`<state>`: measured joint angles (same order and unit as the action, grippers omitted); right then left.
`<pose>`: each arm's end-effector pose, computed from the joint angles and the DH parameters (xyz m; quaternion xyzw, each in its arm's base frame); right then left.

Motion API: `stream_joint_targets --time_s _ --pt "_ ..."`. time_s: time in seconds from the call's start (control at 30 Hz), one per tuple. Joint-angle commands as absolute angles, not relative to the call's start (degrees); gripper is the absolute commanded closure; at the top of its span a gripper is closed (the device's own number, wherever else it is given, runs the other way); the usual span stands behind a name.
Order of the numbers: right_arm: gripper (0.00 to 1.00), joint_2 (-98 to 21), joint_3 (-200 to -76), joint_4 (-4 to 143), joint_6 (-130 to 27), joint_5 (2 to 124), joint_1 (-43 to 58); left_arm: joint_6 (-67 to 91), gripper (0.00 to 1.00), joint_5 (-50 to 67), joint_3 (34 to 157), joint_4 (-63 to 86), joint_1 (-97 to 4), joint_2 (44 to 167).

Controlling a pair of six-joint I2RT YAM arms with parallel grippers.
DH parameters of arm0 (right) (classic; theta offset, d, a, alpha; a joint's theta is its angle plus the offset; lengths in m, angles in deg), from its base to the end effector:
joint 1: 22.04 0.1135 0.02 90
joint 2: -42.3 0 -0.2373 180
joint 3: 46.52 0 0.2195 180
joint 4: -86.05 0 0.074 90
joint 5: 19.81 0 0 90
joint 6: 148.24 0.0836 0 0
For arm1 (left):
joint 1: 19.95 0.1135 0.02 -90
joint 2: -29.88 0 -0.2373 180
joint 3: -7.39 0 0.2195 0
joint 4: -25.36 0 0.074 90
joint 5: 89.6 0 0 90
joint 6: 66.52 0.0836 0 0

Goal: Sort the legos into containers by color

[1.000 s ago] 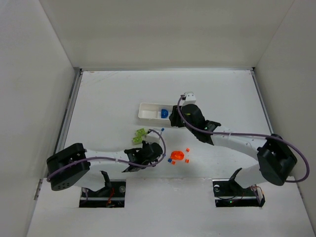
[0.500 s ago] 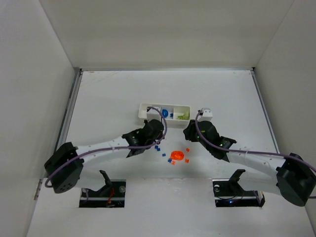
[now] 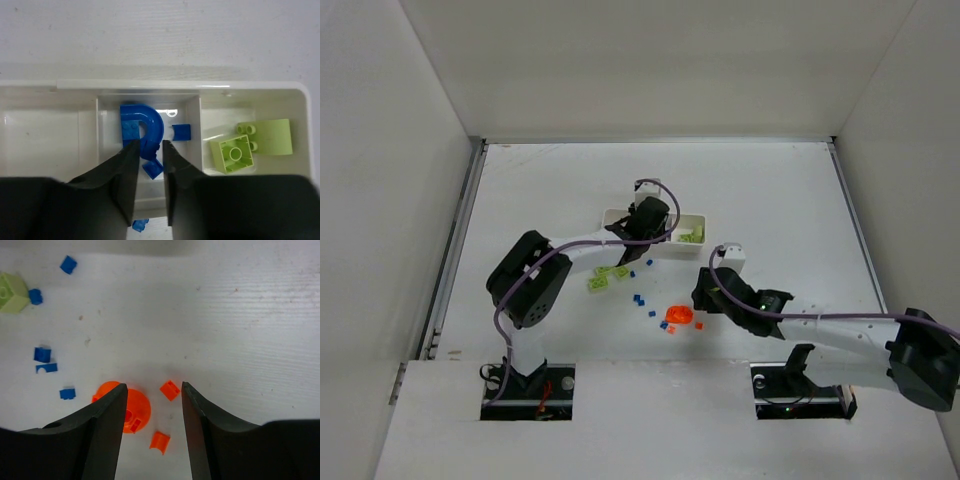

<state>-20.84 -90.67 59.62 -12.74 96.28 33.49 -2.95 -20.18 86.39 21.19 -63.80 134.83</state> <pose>0.1576 0.1647 0.1476 0.0065 0.9054 0.1524 0.3961 0.3162 -0.2630 0.1703 0.0410 0.8563 -0.1561 0.4907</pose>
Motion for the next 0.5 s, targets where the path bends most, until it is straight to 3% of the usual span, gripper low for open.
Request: stream_joint_targets --time_s 0.0,0.13,0.47 --pt "0.48 -24.06 -91.56 57.35 -9.55 98.23 33.9 -2.27 0.64 -19.82 88.47 21.8 -63.58 133.07" --pt "0.49 -26.43 -92.52 57.97 -9.37 97.96 33.9 -2.26 0.58 -20.43 83.92 22.51 -64.2 126.24" --pt "0.59 -32.05 -94.11 58.41 -8.23 96.73 33.9 -4.9 0.57 -20.96 65.11 22.43 -71.13 105.58"
